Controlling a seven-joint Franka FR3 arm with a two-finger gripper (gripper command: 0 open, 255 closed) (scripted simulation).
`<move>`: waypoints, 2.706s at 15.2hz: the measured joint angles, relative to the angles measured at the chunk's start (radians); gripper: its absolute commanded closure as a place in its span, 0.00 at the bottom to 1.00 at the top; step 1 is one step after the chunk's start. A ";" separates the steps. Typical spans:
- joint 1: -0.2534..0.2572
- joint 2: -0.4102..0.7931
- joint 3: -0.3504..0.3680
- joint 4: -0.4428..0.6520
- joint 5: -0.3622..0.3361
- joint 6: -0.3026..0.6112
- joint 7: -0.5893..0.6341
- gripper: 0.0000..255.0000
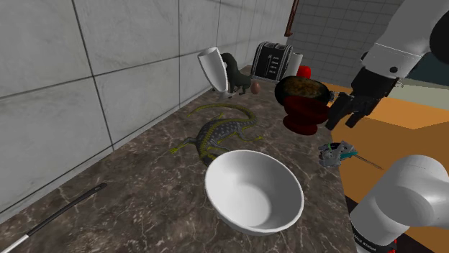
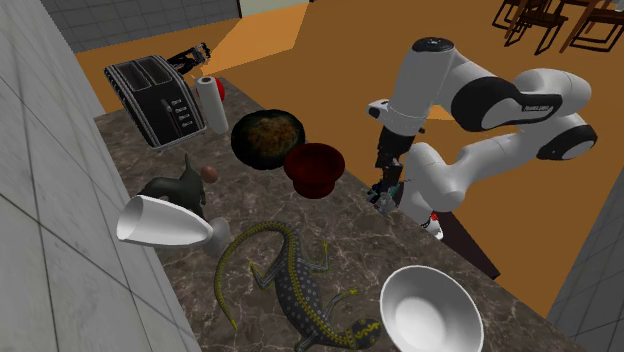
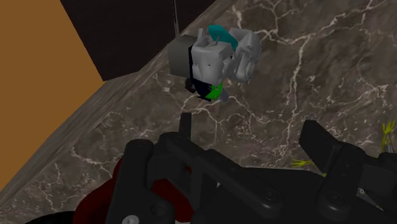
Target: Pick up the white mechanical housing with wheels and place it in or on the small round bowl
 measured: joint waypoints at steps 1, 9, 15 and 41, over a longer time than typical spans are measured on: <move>0.000 -0.011 0.004 -0.017 0.003 0.006 0.004 0.00; 0.006 -0.041 0.021 -0.101 0.019 0.060 0.008 0.00; 0.006 -0.042 0.021 -0.103 0.019 0.061 0.008 1.00; -0.097 -0.220 -0.366 -0.217 0.017 -0.052 -0.079 0.00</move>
